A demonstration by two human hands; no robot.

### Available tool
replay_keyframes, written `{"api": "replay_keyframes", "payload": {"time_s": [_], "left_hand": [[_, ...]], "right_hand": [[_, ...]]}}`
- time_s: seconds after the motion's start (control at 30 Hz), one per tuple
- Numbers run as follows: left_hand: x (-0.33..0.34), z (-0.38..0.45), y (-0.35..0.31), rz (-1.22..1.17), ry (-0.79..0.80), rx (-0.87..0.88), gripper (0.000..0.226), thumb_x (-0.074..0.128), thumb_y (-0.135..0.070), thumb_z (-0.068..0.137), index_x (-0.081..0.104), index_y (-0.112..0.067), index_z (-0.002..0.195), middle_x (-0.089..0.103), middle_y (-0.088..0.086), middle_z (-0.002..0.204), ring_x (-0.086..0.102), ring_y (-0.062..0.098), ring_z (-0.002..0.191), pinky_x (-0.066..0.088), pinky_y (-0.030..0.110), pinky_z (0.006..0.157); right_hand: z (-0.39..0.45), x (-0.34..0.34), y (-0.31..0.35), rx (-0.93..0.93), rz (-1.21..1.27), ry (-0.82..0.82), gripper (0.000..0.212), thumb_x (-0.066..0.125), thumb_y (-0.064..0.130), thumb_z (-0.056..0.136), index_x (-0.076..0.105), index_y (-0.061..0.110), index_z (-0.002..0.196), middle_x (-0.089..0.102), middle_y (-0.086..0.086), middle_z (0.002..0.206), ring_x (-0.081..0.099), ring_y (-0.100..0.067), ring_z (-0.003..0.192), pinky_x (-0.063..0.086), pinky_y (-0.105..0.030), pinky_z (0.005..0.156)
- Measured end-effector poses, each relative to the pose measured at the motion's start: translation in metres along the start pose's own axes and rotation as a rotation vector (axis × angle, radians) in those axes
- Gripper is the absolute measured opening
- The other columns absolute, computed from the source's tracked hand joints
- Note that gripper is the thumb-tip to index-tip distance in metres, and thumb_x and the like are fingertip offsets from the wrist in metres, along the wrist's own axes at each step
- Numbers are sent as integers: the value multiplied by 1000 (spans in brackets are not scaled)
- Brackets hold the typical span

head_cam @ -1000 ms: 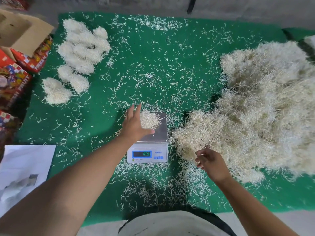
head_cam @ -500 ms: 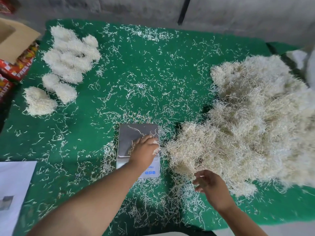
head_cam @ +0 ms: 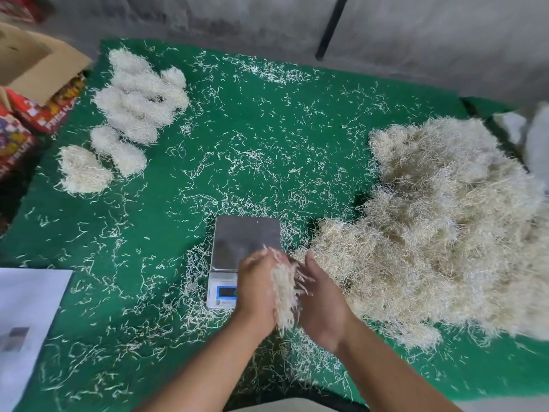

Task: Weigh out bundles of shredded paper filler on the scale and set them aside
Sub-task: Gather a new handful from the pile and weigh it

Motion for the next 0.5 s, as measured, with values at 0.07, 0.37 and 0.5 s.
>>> {"api": "replay_keyframes", "payload": {"time_s": [0.07, 0.37, 0.5], "left_hand": [[2, -4, -28, -200, -48, -21, 28, 48, -26, 104, 68, -8, 96, 63, 19, 83, 63, 29, 79, 50, 38, 73], [18, -65, -102, 606, 3, 764, 27, 49, -15, 91, 75, -16, 98, 59, -33, 102, 63, 3, 97, 53, 21, 89], [21, -78, -117, 906, -13, 855, 24, 46, -21, 89, 69, -22, 97, 58, -22, 100, 50, 12, 106, 48, 51, 96]], "right_hand": [[-5, 36, 11, 7, 213, 108, 76, 25, 69, 107, 68, 17, 141, 61, -19, 147, 60, -33, 137, 55, -47, 106], [-20, 104, 33, -103, 455, 158, 58, 54, 60, 102, 78, 7, 103, 71, -11, 95, 74, -28, 90, 62, -38, 82], [-19, 120, 37, -99, 400, 158, 70, 36, 66, 106, 76, 10, 97, 70, -8, 103, 72, -24, 99, 59, -37, 92]]}}
Point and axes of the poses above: each hand's wrist, its own z-axis towards the middle knuckle, its own x-axis out of the palm, y = z × x, the point moved 7 cm from there along z, towards the middle knuckle
